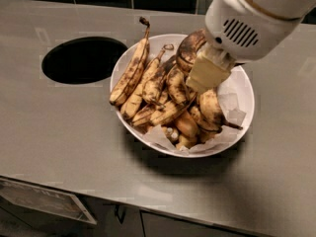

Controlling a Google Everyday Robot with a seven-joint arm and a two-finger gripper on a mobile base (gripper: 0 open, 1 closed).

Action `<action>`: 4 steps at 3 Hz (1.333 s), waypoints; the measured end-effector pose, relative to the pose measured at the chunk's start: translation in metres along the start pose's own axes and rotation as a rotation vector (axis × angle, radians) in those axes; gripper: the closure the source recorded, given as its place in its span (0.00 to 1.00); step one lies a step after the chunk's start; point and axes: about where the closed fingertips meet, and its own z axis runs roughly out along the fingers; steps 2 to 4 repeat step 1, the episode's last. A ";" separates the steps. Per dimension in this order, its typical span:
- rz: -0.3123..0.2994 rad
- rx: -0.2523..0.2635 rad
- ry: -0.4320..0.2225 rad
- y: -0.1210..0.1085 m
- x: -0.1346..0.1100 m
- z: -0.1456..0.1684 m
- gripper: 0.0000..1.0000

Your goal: Pick banana from white bowl

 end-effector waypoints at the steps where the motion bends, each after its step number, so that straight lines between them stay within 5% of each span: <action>1: -0.011 0.019 -0.016 0.005 -0.005 -0.010 1.00; 4: -0.011 0.019 -0.016 0.005 -0.005 -0.010 1.00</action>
Offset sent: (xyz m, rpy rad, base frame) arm 0.0000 0.0000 0.0000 0.0000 0.0000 0.0000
